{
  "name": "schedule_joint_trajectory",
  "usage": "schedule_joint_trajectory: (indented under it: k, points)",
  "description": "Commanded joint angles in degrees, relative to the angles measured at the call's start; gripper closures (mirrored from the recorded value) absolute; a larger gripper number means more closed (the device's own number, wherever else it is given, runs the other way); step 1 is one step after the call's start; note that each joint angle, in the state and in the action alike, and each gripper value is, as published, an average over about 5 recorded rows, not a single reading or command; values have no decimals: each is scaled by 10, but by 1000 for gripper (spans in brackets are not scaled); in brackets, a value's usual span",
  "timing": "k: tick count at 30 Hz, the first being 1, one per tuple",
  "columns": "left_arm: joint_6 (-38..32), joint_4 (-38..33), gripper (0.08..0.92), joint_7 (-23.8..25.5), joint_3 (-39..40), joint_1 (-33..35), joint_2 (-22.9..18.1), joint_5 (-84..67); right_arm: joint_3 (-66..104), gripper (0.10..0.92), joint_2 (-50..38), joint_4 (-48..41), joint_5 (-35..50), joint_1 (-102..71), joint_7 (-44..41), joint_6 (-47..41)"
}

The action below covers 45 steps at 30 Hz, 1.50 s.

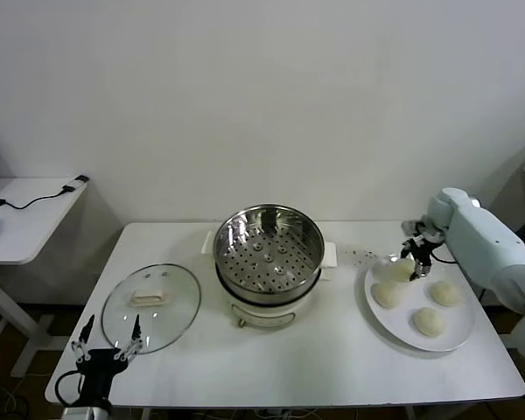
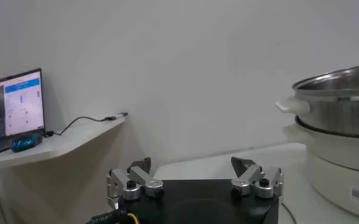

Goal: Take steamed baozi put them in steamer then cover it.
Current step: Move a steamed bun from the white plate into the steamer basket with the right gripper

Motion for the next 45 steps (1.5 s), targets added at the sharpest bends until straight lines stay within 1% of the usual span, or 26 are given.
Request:
schedule_joint_trajectory:
  k: [1,8,12,16,22,26,31,39,45]
  points:
    - [-1,-2,177,1,0,3,1,0,-176,347,4,96,112,173,-24,52]
    - [-1,-10,177,5,-1,12,1,0,-227,347,83,141,131,276,-35,141]
    - [0,-15,177,7,-1,17,0,2,-230,347,122,185,107,292,-32,189]
    - [2,-17,177,5,-1,22,-1,1,-224,347,161,228,47,283,-18,235]
    - [5,-18,177,1,0,25,-3,-2,-200,344,210,227,-97,223,32,316]
    - [6,-20,177,0,-1,29,-4,-2,-179,346,233,231,-183,173,63,350]
    - [5,-22,177,-1,-2,35,-4,-2,-160,345,254,226,-228,133,73,361]
    - [4,-24,177,-1,-4,39,-4,-2,-161,344,256,209,-238,95,73,346]
    - [3,-22,177,-1,-3,39,-5,-2,-151,341,254,190,-262,71,77,340]
